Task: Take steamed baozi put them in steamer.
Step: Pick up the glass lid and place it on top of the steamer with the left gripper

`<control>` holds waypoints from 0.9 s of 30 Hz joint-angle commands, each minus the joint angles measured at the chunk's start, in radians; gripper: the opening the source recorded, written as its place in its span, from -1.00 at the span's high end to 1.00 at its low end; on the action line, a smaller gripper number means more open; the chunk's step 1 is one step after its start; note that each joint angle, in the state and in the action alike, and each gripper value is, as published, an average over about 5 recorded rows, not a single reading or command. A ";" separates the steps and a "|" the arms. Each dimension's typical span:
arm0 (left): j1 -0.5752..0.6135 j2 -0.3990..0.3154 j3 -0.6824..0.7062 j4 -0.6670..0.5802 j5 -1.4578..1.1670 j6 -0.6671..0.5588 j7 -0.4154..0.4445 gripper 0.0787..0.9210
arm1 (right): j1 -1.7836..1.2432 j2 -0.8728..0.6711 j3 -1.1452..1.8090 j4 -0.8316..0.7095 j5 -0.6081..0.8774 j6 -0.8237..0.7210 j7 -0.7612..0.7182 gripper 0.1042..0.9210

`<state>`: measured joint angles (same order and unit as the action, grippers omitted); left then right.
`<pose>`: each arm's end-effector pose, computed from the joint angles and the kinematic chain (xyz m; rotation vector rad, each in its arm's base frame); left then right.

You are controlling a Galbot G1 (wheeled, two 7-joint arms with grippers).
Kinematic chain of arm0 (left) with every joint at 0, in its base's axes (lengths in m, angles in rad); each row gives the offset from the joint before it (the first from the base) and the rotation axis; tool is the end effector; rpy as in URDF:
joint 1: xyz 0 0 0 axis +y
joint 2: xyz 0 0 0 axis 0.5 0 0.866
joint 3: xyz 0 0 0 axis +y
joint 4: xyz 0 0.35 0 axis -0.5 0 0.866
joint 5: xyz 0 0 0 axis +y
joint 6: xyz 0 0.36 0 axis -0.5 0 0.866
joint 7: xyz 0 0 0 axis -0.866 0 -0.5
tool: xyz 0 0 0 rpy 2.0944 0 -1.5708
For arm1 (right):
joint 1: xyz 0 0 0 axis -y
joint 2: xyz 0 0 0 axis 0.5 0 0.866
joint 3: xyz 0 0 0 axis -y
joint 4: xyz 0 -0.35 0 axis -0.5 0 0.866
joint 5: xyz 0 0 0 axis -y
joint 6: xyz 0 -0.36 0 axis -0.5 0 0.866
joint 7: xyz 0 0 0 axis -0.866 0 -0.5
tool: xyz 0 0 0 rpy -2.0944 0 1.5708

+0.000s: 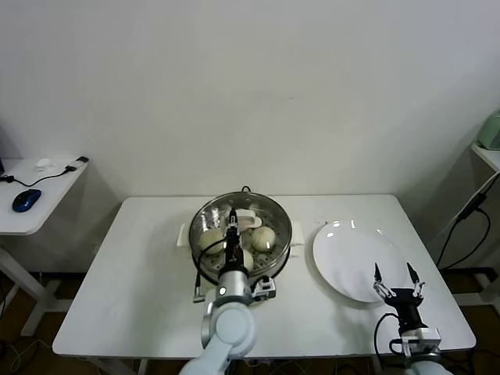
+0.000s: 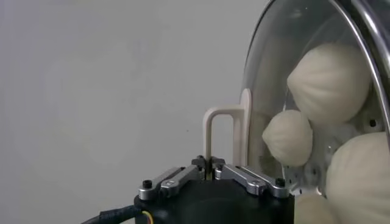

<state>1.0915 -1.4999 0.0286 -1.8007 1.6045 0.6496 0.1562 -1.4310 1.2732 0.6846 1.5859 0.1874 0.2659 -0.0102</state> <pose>0.2857 -0.1644 -0.2933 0.1123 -2.2200 -2.1396 0.2124 -0.1562 -0.4228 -0.1523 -3.0638 0.2363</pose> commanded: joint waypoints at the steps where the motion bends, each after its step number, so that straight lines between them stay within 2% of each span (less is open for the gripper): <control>1: -0.006 -0.002 -0.005 0.029 0.007 0.004 -0.008 0.86 | 0.006 0.007 -0.002 -0.001 -0.015 0.005 0.005 -0.76; 8: 0.007 0.009 -0.010 0.015 -0.003 0.000 -0.007 0.86 | 0.006 0.010 -0.003 0.002 -0.021 0.009 0.003 -0.76; 11: 0.014 0.017 -0.014 0.012 -0.002 -0.006 -0.006 0.79 | 0.005 0.010 -0.005 0.005 -0.024 0.008 0.001 -0.76; 20: 0.039 0.034 -0.003 -0.063 -0.051 -0.022 -0.009 0.19 | 0.009 0.013 -0.014 0.008 -0.030 0.000 -0.008 -0.76; 27: 0.075 0.064 0.018 -0.176 -0.162 -0.018 -0.022 -0.28 | 0.004 0.015 -0.034 0.012 0.024 -0.034 0.002 -0.76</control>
<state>1.1740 -1.4305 0.0338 -1.9520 1.4502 0.6184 0.1171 -1.4211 1.2871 0.6635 1.5934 0.1673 0.2584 -0.0248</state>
